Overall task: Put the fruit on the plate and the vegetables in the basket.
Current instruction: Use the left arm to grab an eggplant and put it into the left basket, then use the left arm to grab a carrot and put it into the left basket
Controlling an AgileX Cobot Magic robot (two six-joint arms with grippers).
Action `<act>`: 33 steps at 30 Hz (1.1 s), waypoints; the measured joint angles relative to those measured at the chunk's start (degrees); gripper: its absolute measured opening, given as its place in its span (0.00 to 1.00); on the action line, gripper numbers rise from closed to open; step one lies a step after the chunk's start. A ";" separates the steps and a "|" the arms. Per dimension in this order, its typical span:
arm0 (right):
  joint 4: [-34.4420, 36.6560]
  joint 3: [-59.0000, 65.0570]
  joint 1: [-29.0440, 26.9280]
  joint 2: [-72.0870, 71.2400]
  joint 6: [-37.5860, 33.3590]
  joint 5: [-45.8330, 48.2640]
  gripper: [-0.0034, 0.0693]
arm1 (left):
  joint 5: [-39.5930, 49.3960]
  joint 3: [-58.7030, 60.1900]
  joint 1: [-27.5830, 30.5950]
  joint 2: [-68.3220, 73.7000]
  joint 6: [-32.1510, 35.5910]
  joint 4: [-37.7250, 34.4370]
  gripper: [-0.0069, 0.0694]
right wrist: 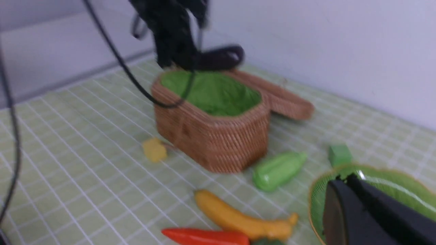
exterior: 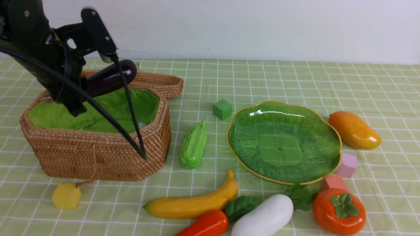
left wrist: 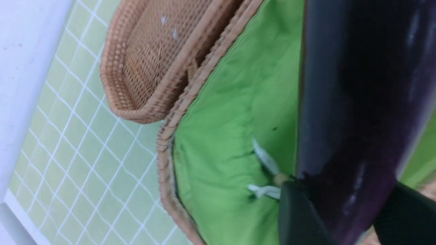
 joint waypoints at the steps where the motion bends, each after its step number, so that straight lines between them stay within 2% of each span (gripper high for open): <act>1: 5.07 0.00 0.00 0.00 -4.79 -0.19 0.04 | -0.96 0.00 0.49 1.19 0.43 0.20 0.46; 5: 12.14 0.00 0.00 0.00 -11.09 -0.79 0.04 | -3.55 0.00 0.67 3.68 0.89 1.76 0.46; 14: 13.28 0.00 0.00 0.00 -12.27 -1.23 0.04 | -6.19 -0.13 0.67 4.52 0.99 2.48 0.46; 16: 13.32 0.00 0.00 0.00 -12.27 -1.43 0.04 | -5.89 -0.13 0.67 4.52 0.99 2.29 0.49; 18: 13.38 0.00 0.00 0.00 -12.27 -1.75 0.04 | -5.49 -0.13 0.67 4.52 0.99 2.10 0.55; 22: 13.31 0.00 0.00 0.00 -12.27 -2.41 0.05 | -4.24 -0.13 0.67 3.75 0.99 1.35 0.74; 26: 12.19 0.00 0.00 0.00 -12.27 -2.26 0.05 | -3.17 -0.13 0.67 1.58 -0.74 -1.56 0.85; 30: 7.35 0.00 0.00 0.00 -9.59 -0.26 0.05 | -1.50 -0.13 -0.15 -1.55 -6.33 -14.64 0.80; 31: 5.87 0.00 0.00 0.00 -7.85 0.47 0.05 | -0.78 -0.13 -0.91 -2.28 -7.48 -17.03 0.76; 33: 1.87 0.00 0.00 0.00 -3.65 2.14 0.05 | 2.59 -0.26 -4.30 -3.71 -9.07 -21.30 0.62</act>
